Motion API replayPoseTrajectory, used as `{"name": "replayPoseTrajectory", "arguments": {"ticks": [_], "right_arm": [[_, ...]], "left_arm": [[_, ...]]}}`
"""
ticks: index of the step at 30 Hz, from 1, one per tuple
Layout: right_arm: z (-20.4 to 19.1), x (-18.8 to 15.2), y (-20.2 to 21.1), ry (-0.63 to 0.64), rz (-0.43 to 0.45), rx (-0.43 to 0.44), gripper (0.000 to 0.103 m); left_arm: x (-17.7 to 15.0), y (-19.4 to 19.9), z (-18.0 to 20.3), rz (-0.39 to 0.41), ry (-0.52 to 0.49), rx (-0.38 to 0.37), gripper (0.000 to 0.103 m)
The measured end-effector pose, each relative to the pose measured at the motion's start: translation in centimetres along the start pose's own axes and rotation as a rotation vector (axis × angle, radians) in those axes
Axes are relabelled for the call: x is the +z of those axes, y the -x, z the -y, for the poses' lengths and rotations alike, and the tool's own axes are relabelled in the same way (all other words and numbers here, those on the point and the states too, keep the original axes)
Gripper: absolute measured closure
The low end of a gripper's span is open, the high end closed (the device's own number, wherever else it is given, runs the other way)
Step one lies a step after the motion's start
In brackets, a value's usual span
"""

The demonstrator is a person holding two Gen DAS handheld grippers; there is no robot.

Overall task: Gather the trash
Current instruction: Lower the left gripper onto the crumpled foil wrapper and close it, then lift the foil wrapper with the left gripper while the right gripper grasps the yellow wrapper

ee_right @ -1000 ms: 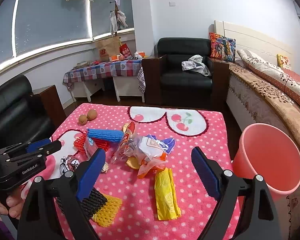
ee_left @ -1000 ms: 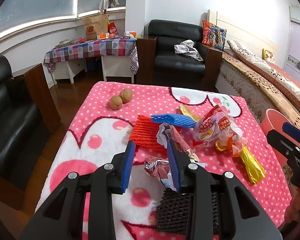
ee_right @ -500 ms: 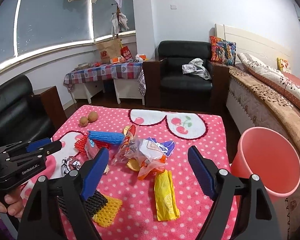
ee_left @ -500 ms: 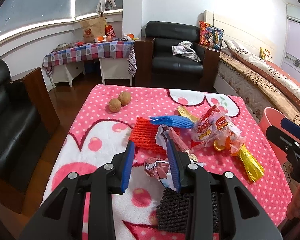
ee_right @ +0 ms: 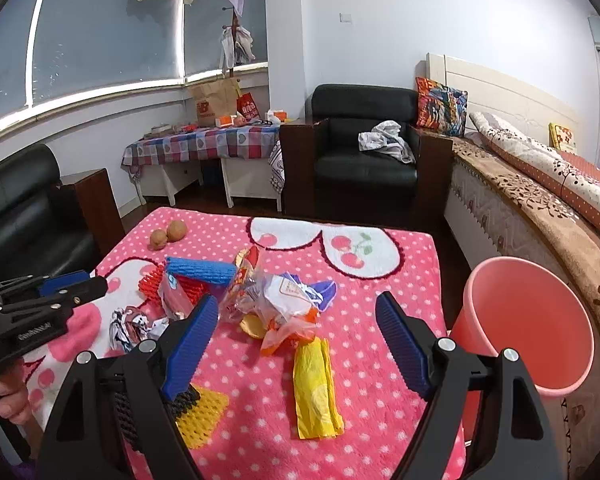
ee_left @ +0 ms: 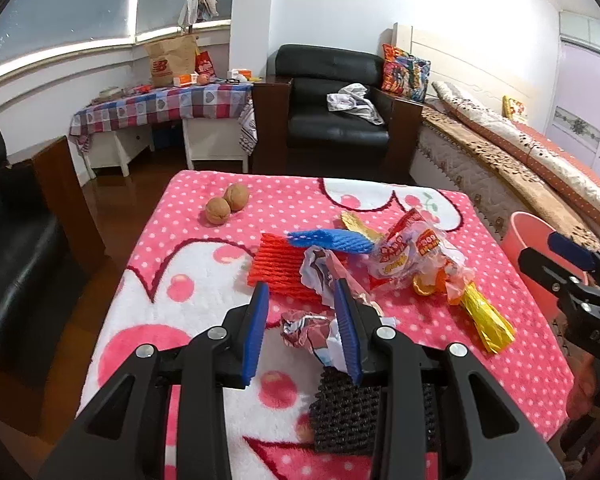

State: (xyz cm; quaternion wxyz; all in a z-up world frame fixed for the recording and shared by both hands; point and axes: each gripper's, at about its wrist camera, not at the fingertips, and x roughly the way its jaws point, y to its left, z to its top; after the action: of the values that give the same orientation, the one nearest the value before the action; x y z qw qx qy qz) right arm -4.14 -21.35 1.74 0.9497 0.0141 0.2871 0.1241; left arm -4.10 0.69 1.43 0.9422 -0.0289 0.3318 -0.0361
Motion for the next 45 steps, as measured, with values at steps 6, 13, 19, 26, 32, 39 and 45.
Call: {"name": "replayPoseTrajectory", "arguments": {"ticks": [6, 13, 19, 26, 32, 39, 45], "right_arm": [[0.3, -0.9, -0.7, 0.002, -0.043, 0.025, 0.031], [0.6, -2.0, -1.4, -0.008, -0.069, 0.067, 0.034], [0.9, -2.4, -1.7, -0.011, -0.075, 0.074, 0.034], [1.3, -2.7, -2.2, -0.017, -0.099, 0.07, 0.034], [1.6, -3.0, -2.6, -0.027, -0.118, 0.078, 0.036], [2.4, -3.3, -3.6, -0.033, -0.179, 0.063, 0.044], [2.9, -3.3, -4.2, -0.073, -0.199, 0.036, 0.048]], "left_arm": [[-1.0, 0.5, -1.0, -0.024, 0.001, -0.055, 0.069], [-1.7, -0.1, -0.6, -0.08, 0.004, -0.127, 0.067], [-1.7, -1.1, 1.0, -0.113, -0.012, -0.158, 0.066], [-2.6, -2.5, 1.3, -0.137, -0.035, -0.078, 0.066], [-2.5, -2.2, 0.9, -0.101, -0.046, -0.094, 0.083], [-1.6, -2.0, -0.1, -0.074, -0.035, -0.146, 0.087], [0.2, -0.4, -1.3, -0.016, -0.055, -0.241, 0.087]]}}
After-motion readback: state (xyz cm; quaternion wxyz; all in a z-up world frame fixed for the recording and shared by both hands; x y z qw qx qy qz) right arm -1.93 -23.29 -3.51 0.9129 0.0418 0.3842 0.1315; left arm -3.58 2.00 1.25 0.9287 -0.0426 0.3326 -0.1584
